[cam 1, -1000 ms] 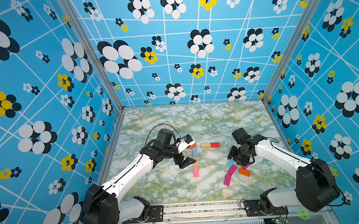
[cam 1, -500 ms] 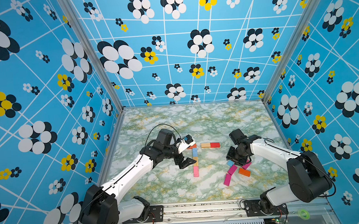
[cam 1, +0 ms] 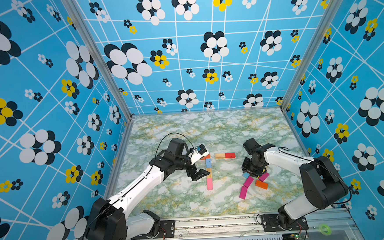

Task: Assemble the number 7 with building blocks
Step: Pick up the building block from the center of the board.

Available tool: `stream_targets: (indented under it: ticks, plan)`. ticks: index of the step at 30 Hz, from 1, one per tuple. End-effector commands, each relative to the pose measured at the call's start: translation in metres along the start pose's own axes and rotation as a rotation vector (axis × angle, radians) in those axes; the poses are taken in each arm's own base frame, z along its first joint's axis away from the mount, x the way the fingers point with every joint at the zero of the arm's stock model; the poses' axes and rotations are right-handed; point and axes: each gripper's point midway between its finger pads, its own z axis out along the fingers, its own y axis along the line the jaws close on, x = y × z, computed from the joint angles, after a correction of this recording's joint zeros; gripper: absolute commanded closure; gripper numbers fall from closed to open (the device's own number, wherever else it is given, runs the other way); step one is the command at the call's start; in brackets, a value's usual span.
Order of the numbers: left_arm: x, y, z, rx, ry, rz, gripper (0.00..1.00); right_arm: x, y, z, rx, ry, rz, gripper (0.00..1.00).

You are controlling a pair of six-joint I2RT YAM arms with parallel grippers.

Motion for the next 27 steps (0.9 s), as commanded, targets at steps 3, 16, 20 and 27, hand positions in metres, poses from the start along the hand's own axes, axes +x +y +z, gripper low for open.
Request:
stream_targets:
  ticks: [3, 16, 20, 27]
  plan:
    - [-0.004, -0.005, -0.003, 0.009, -0.003, 0.022, 0.01, 0.0, 0.011, 0.006, 0.015, -0.004, -0.059, 0.65]
    - [-0.002, -0.002, -0.002, -0.001, 0.006, 0.021, 0.01, -0.005, 0.051, -0.018, 0.094, 0.045, -0.444, 0.78]
    - [-0.001, -0.001, -0.001, -0.002, 0.009, 0.021, 0.01, -0.007, 0.056, -0.016, 0.117, 0.091, -0.532, 0.77]
    - [0.004, 0.0, 0.002, -0.003, 0.022, 0.02, 0.01, -0.012, 0.055, -0.003, 0.158, 0.107, -0.601, 0.77]
